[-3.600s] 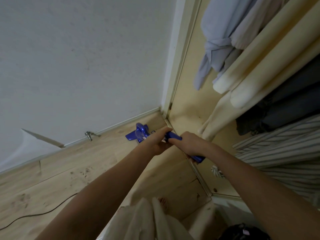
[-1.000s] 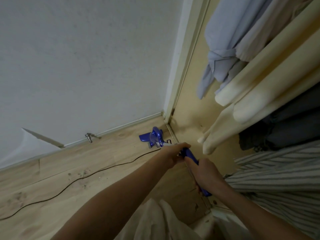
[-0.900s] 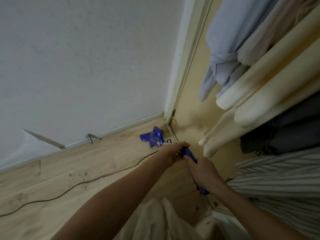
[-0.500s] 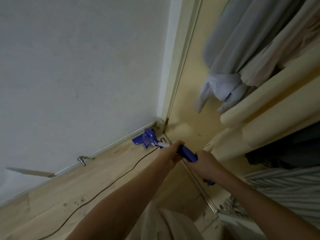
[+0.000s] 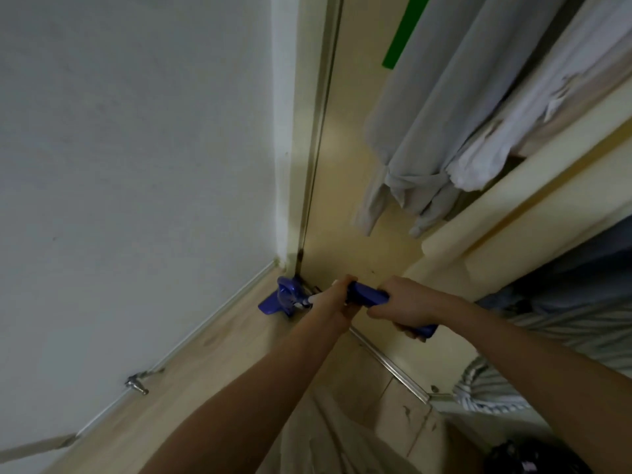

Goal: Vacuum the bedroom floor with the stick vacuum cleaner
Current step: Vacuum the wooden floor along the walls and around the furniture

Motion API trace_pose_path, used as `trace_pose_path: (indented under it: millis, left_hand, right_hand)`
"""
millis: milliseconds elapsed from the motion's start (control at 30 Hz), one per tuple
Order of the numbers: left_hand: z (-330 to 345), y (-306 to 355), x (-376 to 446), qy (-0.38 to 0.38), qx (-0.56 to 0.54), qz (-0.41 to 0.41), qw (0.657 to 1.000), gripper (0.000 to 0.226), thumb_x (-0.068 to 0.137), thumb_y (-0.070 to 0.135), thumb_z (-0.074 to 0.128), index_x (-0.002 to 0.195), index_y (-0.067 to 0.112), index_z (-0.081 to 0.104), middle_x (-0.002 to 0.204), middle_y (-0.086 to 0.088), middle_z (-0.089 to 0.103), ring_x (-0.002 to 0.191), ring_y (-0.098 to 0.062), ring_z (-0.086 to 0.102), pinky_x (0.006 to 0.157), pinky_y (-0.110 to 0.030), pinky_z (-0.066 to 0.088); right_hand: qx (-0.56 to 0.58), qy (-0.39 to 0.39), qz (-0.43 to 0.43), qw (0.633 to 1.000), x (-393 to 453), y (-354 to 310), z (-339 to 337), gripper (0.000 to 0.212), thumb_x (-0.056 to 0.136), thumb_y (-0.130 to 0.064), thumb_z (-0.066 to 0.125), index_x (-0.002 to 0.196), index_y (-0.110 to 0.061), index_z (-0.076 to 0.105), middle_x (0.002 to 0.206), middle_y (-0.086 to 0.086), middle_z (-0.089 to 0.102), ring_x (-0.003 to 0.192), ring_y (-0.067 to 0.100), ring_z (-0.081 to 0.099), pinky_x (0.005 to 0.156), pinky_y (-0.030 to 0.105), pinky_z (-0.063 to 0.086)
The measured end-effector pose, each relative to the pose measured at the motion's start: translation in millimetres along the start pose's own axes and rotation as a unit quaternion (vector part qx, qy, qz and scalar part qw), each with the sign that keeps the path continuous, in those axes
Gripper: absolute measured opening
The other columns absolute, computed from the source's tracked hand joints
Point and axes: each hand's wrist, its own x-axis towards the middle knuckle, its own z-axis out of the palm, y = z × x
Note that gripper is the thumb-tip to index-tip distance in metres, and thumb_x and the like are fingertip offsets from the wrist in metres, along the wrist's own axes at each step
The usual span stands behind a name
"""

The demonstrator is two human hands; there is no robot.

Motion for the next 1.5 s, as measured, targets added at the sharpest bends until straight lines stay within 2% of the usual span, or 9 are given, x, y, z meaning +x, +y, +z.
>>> trace_pose_path:
  millis: [100,167,300,467,600,833,1033,1267,1500]
  left_hand:
    - [-3,8,4,-0.039,0.014,-0.027,0.999,0.012,0.09,0.006,0.062,0.093,0.003,0.051,0.085,-0.01,0.052,0.071,-0.018,0.054,0.062,-0.032,0.054]
    - [-4,11,6,-0.046,0.012,-0.037,0.998,0.017,0.091,0.006,0.06,0.081,0.008,0.047,0.083,-0.01,0.05,0.07,-0.017,0.052,0.062,-0.031,0.052]
    - [-5,19,7,-0.051,0.006,-0.046,0.998,0.014,0.09,0.007,0.062,0.085,0.006,0.049,0.085,-0.01,0.051,0.072,-0.017,0.054,0.048,-0.025,0.052]
    - [-4,30,11,-0.06,-0.002,-0.032,0.998,0.013,0.09,0.004,0.061,0.091,0.004,0.048,0.084,-0.011,0.049,0.084,-0.021,0.054,0.071,-0.032,0.052]
    - [-13,41,25,-0.034,-0.003,-0.008,0.999,0.039,0.085,0.007,0.069,0.117,-0.001,0.049,0.086,-0.013,0.056,0.075,-0.019,0.058,0.046,-0.028,0.054]
    - [-4,62,28,-0.061,0.056,0.016,0.996,0.017,0.092,0.014,0.062,0.1,0.006,0.05,0.089,-0.009,0.055,0.084,-0.019,0.056,0.077,-0.03,0.048]
    - [-10,49,30,-0.07,0.032,0.006,0.997,0.016,0.089,0.012,0.065,0.084,0.006,0.052,0.084,-0.009,0.055,0.073,-0.016,0.056,0.072,-0.032,0.053]
    - [-33,-3,17,-0.067,0.078,-0.019,0.995,0.035,0.084,0.009,0.071,0.111,0.0,0.05,0.087,-0.011,0.057,0.075,-0.019,0.06,0.067,-0.032,0.054]
    - [-75,-59,-17,-0.048,0.154,-0.022,0.987,0.026,0.086,0.011,0.069,0.103,0.002,0.051,0.085,-0.011,0.053,0.074,-0.02,0.058,0.063,-0.03,0.056]
  right_hand:
    - [0.007,-0.012,0.001,1.0,6,-7,-5,0.028,0.094,-0.027,0.056,0.112,-0.007,0.051,0.064,0.011,0.054,0.041,0.018,0.051,0.04,0.025,0.044]
    - [0.009,-0.015,0.001,1.0,8,-10,-8,0.024,0.094,-0.026,0.057,0.11,-0.009,0.05,0.064,0.011,0.055,0.041,0.018,0.051,0.04,0.025,0.044]
    - [0.006,-0.016,0.003,1.0,14,-14,-9,0.023,0.094,-0.026,0.055,0.111,-0.01,0.05,0.066,0.012,0.055,0.043,0.019,0.051,0.04,0.026,0.044]
    - [0.02,0.005,-0.009,1.0,26,-19,-8,0.025,0.094,-0.025,0.056,0.112,-0.009,0.051,0.065,0.012,0.055,0.044,0.02,0.052,0.042,0.027,0.044]
    - [0.054,0.004,-0.015,0.998,44,-24,2,0.028,0.094,-0.027,0.057,0.113,-0.007,0.052,0.063,0.01,0.055,0.039,0.017,0.05,0.042,0.026,0.044]
    - [0.0,0.036,-0.002,0.999,60,-42,-18,0.032,0.095,-0.033,0.056,0.111,-0.007,0.049,0.064,0.013,0.057,0.042,0.021,0.051,0.039,0.022,0.041]
    - [0.004,0.025,0.006,1.0,56,-31,-8,0.03,0.097,-0.032,0.054,0.116,-0.01,0.047,0.063,0.013,0.056,0.041,0.02,0.05,0.039,0.023,0.042]
    - [0.09,-0.011,0.03,0.995,27,9,46,0.022,0.097,-0.031,0.052,0.099,-0.01,0.047,0.062,0.01,0.052,0.04,0.017,0.049,0.04,0.022,0.043]
    - [0.194,-0.015,0.047,0.98,-19,36,125,0.015,0.097,-0.029,0.052,0.091,-0.017,0.046,0.061,0.01,0.052,0.04,0.017,0.048,0.041,0.023,0.042]
